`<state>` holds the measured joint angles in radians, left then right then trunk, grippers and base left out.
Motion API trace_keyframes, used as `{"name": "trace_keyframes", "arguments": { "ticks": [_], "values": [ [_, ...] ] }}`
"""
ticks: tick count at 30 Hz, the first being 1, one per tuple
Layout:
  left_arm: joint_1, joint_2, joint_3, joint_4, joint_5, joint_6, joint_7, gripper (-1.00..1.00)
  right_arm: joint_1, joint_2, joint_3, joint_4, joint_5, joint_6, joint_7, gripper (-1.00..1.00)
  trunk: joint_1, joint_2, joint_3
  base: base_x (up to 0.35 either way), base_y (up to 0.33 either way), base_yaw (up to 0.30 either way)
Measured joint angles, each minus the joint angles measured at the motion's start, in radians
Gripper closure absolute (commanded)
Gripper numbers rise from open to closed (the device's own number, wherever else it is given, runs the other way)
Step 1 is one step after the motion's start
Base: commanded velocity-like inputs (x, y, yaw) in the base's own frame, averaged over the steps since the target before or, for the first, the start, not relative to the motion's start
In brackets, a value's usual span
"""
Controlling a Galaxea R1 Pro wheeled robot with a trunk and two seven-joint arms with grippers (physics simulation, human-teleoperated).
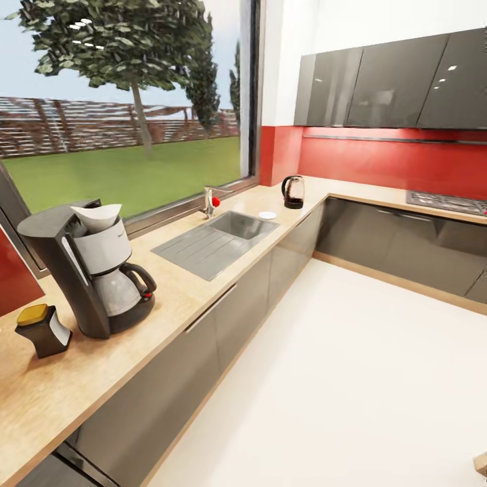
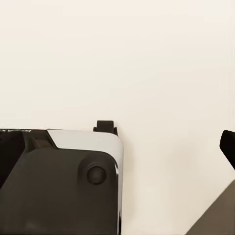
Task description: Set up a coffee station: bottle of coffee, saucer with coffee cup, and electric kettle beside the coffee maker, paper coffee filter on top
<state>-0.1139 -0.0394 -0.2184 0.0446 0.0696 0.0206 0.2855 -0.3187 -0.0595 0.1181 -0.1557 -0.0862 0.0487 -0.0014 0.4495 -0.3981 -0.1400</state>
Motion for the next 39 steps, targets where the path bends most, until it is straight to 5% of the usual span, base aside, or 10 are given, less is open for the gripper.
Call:
{"name": "trace_keyframes", "arguments": {
  "ticks": [15,39],
  "values": [
    [0.000,-0.001,0.001,0.000,0.000,0.001,0.000,-1.00,0.000,0.000,-0.001,0.002,-0.001,0.000,0.001,-1.00,0.000,0.000,0.000,0.110,-0.024,-0.247],
    [0.000,-0.013,0.002,0.000,0.001,0.001,0.003,-1.00,0.000,0.001,0.001,0.003,0.002,0.000,0.002,-1.00,0.000,0.000,0.000,0.243,-0.187,-0.233]
  ]
}}
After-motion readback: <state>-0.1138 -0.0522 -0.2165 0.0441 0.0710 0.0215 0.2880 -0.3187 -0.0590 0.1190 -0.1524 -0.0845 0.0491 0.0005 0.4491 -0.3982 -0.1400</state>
